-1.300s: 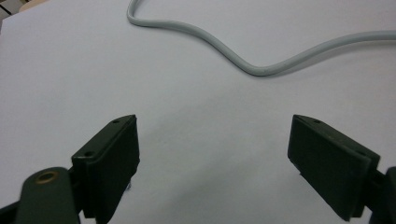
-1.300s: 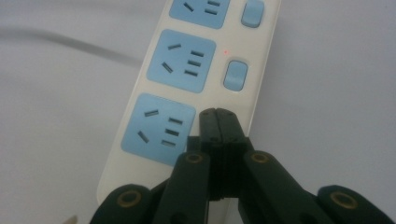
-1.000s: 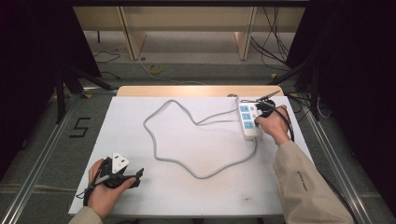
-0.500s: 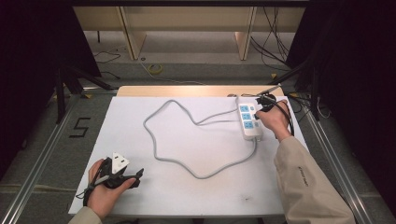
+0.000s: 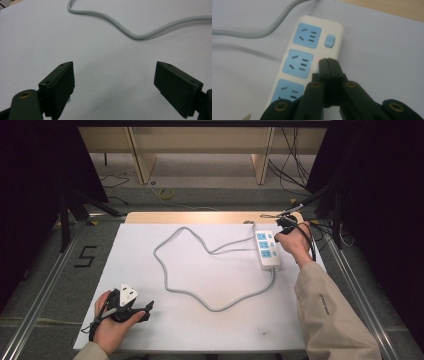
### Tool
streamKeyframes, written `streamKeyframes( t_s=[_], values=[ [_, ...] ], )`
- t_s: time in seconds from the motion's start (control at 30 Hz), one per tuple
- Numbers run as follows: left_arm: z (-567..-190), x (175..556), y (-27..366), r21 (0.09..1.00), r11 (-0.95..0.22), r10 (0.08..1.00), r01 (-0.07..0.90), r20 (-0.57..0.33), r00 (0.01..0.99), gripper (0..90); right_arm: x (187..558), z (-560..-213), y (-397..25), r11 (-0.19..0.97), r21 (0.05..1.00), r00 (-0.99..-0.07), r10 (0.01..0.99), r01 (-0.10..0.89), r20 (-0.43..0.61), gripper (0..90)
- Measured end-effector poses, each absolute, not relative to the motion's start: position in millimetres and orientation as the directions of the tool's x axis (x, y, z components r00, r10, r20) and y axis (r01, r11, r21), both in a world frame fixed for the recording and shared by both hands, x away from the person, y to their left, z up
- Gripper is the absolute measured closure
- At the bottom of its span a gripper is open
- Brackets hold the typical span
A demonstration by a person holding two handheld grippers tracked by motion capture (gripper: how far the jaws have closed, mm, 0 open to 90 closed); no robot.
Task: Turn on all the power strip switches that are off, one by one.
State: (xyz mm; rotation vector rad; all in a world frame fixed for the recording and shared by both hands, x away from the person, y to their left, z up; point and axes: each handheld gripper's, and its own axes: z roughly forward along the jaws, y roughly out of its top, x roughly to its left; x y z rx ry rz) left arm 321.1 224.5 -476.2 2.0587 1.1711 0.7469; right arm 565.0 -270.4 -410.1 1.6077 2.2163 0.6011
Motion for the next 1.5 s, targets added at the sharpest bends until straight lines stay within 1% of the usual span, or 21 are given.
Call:
streamKeyframes(
  t_s=[0.37, 0.93, 1.5],
  values=[
    [-476, 320, 224, 0.762, -0.389, 0.886, 0.517, 0.156, 0.436, 16.8, 573, -416, -267, 0.253, 0.532, -0.287, 0.958, 0.808, -0.019, 90.0],
    [-475, 319, 226, 0.765, -0.383, 0.889, 0.518, 0.152, 0.432, 17.2, 584, -415, -266, 0.225, 0.546, -0.261, 0.965, 0.807, -0.014, 90.0],
    [-476, 317, 227, 0.766, -0.376, 0.893, 0.522, 0.149, 0.424, 17.2, 592, -418, -267, 0.222, 0.556, -0.26, 0.966, 0.801, -0.011, 90.0]
  ],
)
